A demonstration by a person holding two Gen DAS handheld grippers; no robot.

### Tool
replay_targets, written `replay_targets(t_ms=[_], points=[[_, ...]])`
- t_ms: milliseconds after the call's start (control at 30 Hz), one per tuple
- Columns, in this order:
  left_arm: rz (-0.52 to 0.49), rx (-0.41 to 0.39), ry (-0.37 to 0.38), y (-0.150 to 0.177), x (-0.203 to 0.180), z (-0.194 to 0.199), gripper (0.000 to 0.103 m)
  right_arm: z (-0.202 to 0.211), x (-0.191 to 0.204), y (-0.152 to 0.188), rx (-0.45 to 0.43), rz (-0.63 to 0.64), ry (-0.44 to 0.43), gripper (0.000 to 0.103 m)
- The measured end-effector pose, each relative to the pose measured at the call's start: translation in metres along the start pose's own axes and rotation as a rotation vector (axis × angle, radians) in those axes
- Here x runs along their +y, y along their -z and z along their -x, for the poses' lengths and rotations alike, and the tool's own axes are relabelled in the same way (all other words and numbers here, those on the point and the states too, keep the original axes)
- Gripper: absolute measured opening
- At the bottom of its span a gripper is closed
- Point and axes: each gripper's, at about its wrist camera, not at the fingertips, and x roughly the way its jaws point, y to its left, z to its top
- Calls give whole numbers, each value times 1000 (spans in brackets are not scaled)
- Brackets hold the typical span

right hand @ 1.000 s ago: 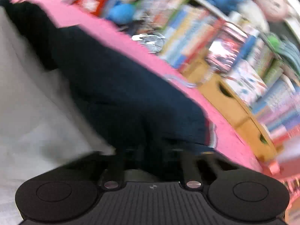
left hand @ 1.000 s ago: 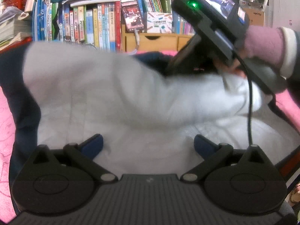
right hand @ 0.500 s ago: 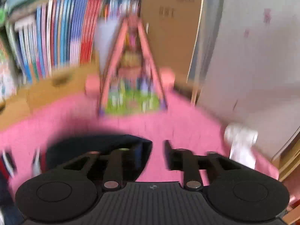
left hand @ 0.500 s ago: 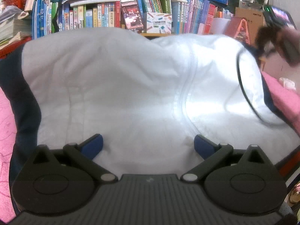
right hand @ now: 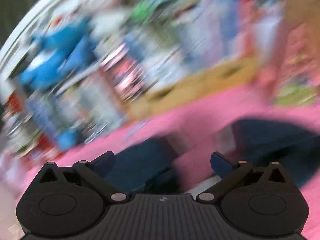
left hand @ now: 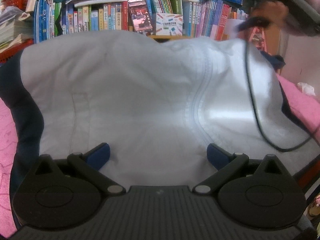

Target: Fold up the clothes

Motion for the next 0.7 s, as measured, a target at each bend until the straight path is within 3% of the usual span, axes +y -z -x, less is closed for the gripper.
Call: replay_targets(t_ms=[133,200,267,300,333,367,467,600,633,700], points=[[20,-16,31,2,6,2,103,-89,31,7,239,-4,72,98],[38,-25,51,4,10,3,103,-121,42,10,310,-34,74,81],[58,-35,76,5,14,3,103,-141,52,8,359,-66,50,43],[66,-40,89,6,15,4,103,-148,62,8,366,-56,61,34],[74,-44,101,6,17,4,103,-153,74,7,369,-37,74,18],[81,-48,113,6,19,5,103,-154,93,7,358,15,94,14],[104,-61,149,8,25,5,103,-156,163,2,338,151,73,11],[127,-71,171,11,30,6,103,-124,289,-2,262,366,-268,11],[131,-72,174,12,30,6,103,-112,314,-2,229,410,-361,17],[137,-75,178,13,32,6,103,-89,352,1,171,489,-472,48]])
